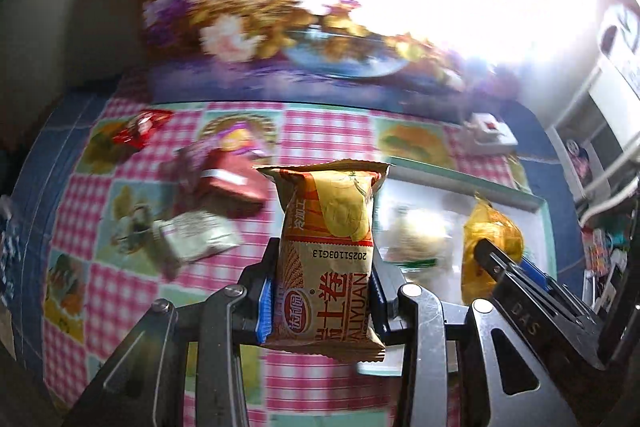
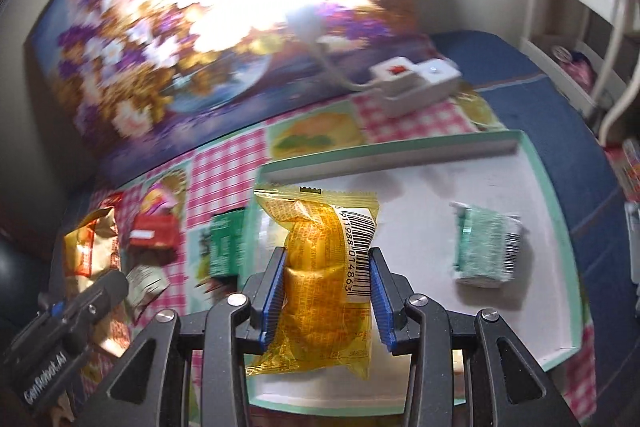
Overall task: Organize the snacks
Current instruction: 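Carry the yellow bun bag and orange-wrapped roll over the white tray with both grippers, then open the right gripper to release the bun bag while the left releases the roll, then move both tools back over the snack pile, then grasp the green biscuit pack with the right gripper while the left grasps the white pastry pack, then carry the green pack and white pastry pack over the white tray with both grippers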
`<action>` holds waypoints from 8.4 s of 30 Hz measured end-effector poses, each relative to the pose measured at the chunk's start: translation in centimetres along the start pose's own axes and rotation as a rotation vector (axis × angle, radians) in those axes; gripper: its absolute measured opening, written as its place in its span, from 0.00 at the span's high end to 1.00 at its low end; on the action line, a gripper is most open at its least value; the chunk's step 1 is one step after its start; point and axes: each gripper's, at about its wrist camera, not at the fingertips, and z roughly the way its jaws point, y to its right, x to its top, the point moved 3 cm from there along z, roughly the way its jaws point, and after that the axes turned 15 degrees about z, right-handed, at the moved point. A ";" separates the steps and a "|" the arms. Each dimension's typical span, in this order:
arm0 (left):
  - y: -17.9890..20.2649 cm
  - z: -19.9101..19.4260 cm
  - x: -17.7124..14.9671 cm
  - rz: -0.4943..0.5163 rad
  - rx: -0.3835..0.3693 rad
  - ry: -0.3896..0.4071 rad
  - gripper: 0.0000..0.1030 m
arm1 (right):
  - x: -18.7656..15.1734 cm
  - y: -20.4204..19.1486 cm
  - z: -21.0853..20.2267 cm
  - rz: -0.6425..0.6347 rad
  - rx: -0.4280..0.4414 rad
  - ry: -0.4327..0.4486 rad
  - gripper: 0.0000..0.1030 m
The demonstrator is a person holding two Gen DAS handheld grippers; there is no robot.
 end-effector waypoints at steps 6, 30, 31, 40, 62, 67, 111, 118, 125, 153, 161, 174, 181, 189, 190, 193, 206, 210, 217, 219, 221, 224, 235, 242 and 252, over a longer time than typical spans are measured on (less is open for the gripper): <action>5.4 1.3 1.2 0.074 -0.044 -0.009 0.61 | 1.6 3.9 -0.4 0.088 -0.057 0.022 0.59; 12.9 5.1 -1.3 0.229 -0.114 -0.099 0.55 | 3.2 9.1 -0.4 0.199 -0.124 0.006 0.59; 12.8 5.0 -1.2 0.228 -0.115 -0.095 0.50 | 3.1 9.0 -0.3 0.197 -0.124 0.003 0.59; 11.4 4.7 -1.0 0.185 -0.102 -0.091 0.35 | 2.8 8.4 0.3 0.179 -0.123 -0.022 0.59; 2.6 5.0 -1.4 -0.075 0.050 -0.088 0.11 | 1.9 6.7 1.8 0.100 -0.127 -0.086 0.40; -0.4 4.9 -1.8 -0.148 0.101 -0.087 0.05 | 1.6 6.1 2.1 0.066 -0.137 -0.093 0.31; -12.3 1.6 -6.0 -0.349 0.233 -0.030 0.03 | -1.8 -3.7 0.9 -0.191 0.053 0.064 0.00; -13.2 1.5 -6.1 -0.377 0.219 -0.008 0.03 | -2.6 -4.7 1.7 -0.218 0.063 0.019 0.00; -14.9 1.4 -6.3 -0.431 0.207 0.017 0.03 | -2.7 -5.9 1.8 -0.222 0.114 0.009 0.00; -14.4 12.5 -4.8 -0.402 0.035 -0.169 0.03 | -2.0 -10.0 8.1 -0.264 0.121 -0.057 0.19; -14.0 14.0 -4.6 -0.371 0.085 -0.200 0.07 | -2.3 -11.0 8.8 -0.288 0.143 -0.067 0.37; -16.2 13.5 -6.0 -0.388 0.110 -0.209 0.07 | -3.2 -12.3 10.5 -0.363 0.090 -0.085 0.44; -17.4 13.2 -6.6 -0.379 0.103 -0.221 0.07 | -3.6 -12.7 10.6 -0.382 0.037 -0.090 0.45; -18.3 13.1 -7.0 -0.380 0.096 -0.223 0.07 | -4.9 -14.1 10.3 -0.393 0.110 -0.147 0.46; -18.3 13.1 -7.0 -0.381 0.097 -0.223 0.07 | -4.8 -14.2 10.0 -0.401 0.098 -0.119 0.46; -18.7 13.0 -7.2 -0.385 0.097 -0.224 0.07 | -4.2 -14.3 9.1 -0.437 0.051 -0.035 0.46; -18.3 13.1 -6.9 -0.369 0.092 -0.226 0.07 | -1.9 -12.9 12.0 -0.411 -0.033 -0.060 0.47; -18.2 13.2 -6.8 -0.370 0.090 -0.225 0.07 | -1.7 -13.0 12.6 -0.408 -0.060 -0.066 0.47; -18.3 13.2 -6.9 -0.359 0.092 -0.226 0.07 | -1.9 -13.3 12.7 -0.359 -0.043 -0.130 0.47; -18.2 13.3 -6.8 -0.347 0.088 -0.227 0.07 | -2.4 -13.2 12.5 -0.347 -0.032 -0.154 0.47; -18.1 13.3 -6.8 -0.344 0.085 -0.226 0.07 | -2.9 -13.0 12.5 -0.327 -0.008 -0.180 0.47; -18.0 13.2 -6.8 -0.341 0.081 -0.226 0.08 | -4.0 -13.1 12.4 -0.344 -0.020 -0.193 0.47; -17.6 12.5 -6.8 -0.318 0.088 -0.216 0.30 | -6.6 -13.2 12.6 -0.410 -0.102 -0.141 0.58; -18.1 11.5 -7.6 -0.356 0.061 -0.200 0.46 | -8.3 -13.2 10.7 -0.396 -0.059 -0.139 0.59; -19.5 9.1 -9.0 -0.400 0.082 -0.187 0.49 | -9.7 -13.3 6.4 -0.384 -0.029 -0.106 0.59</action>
